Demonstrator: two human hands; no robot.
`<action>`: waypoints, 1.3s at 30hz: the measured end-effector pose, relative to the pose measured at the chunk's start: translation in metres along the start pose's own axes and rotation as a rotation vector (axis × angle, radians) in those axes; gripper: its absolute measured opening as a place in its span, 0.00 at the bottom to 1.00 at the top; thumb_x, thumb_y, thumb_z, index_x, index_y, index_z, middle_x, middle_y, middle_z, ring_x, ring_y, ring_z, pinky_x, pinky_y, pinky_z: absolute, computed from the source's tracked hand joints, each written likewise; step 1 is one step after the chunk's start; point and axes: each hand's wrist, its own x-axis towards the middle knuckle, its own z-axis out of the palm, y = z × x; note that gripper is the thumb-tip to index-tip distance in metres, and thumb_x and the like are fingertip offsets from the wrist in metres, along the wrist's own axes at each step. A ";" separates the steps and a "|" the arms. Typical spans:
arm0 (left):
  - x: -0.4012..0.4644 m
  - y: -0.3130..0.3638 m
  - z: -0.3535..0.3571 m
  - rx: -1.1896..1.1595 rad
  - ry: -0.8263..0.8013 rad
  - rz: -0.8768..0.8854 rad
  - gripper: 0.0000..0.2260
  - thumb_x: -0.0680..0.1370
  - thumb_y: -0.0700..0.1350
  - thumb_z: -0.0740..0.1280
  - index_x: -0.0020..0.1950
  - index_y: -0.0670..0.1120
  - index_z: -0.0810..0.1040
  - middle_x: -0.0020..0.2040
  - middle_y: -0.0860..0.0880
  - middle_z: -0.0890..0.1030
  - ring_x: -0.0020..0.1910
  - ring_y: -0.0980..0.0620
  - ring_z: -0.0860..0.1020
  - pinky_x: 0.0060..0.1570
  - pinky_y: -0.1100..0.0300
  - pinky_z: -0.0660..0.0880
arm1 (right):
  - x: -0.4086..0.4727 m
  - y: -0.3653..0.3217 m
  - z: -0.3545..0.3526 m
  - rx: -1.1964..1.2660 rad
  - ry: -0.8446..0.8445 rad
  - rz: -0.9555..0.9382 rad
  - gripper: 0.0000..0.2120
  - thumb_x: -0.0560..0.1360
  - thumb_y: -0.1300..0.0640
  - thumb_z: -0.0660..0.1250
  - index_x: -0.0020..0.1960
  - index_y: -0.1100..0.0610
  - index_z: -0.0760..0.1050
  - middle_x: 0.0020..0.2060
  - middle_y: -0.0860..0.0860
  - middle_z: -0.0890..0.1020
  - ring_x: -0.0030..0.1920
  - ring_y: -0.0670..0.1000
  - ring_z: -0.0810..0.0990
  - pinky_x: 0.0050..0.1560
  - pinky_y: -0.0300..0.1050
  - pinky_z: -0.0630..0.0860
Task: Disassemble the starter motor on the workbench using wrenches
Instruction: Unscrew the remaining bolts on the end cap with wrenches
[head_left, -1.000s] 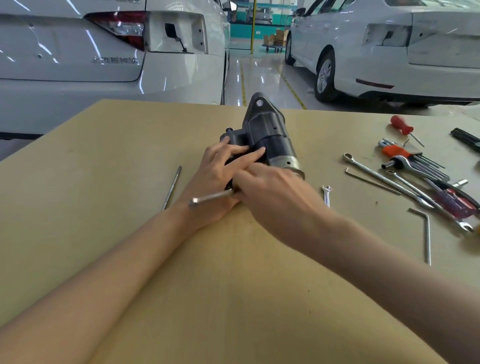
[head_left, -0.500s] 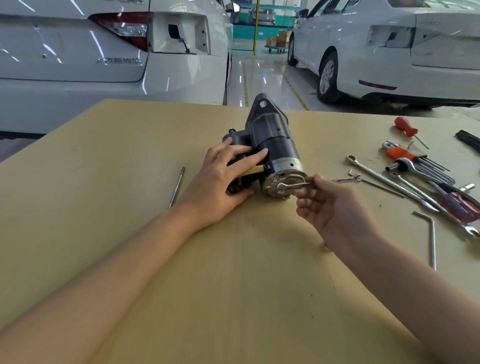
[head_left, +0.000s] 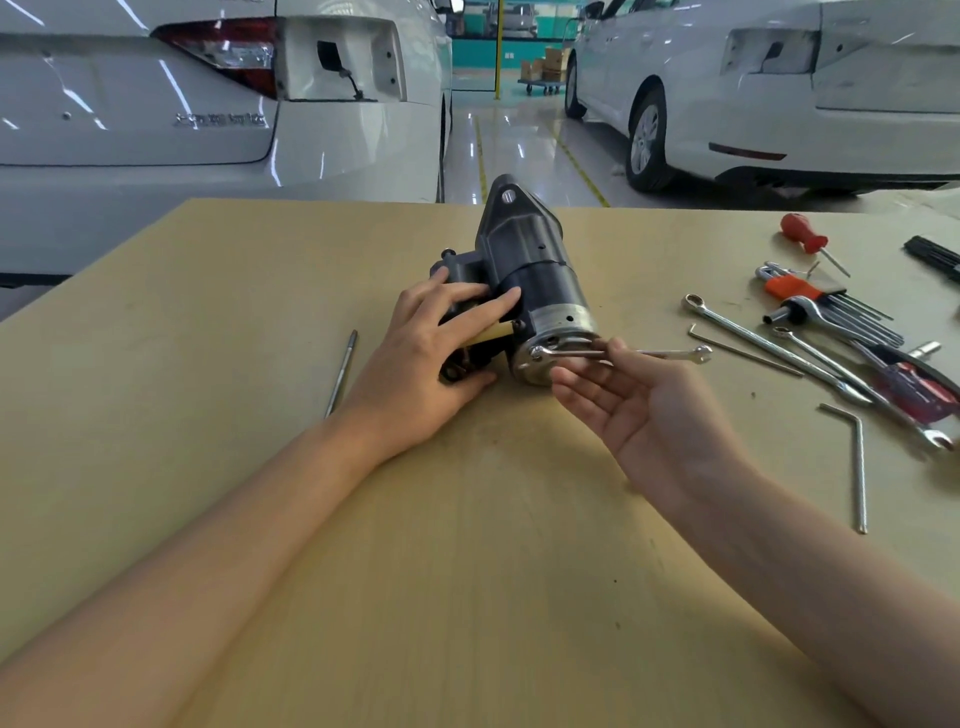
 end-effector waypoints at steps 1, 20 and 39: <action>0.000 0.001 0.000 -0.003 0.001 0.001 0.32 0.73 0.41 0.74 0.73 0.55 0.65 0.69 0.50 0.71 0.74 0.43 0.59 0.72 0.56 0.54 | 0.000 0.000 0.000 0.001 -0.002 -0.007 0.10 0.81 0.63 0.57 0.43 0.64 0.74 0.34 0.61 0.83 0.35 0.56 0.85 0.33 0.43 0.80; 0.002 0.000 -0.014 -0.770 0.030 -0.324 0.12 0.77 0.46 0.67 0.60 0.56 0.79 0.63 0.53 0.79 0.71 0.51 0.69 0.70 0.44 0.66 | 0.004 -0.012 0.047 -1.722 -0.454 -0.915 0.08 0.79 0.57 0.62 0.44 0.60 0.73 0.37 0.50 0.75 0.35 0.50 0.72 0.39 0.43 0.69; 0.008 0.004 -0.008 -1.157 0.297 -0.782 0.20 0.76 0.36 0.69 0.66 0.47 0.72 0.54 0.41 0.79 0.40 0.53 0.81 0.38 0.60 0.77 | -0.007 0.002 -0.007 -0.584 -0.026 -0.359 0.06 0.78 0.61 0.64 0.42 0.57 0.76 0.28 0.50 0.80 0.28 0.49 0.79 0.27 0.39 0.74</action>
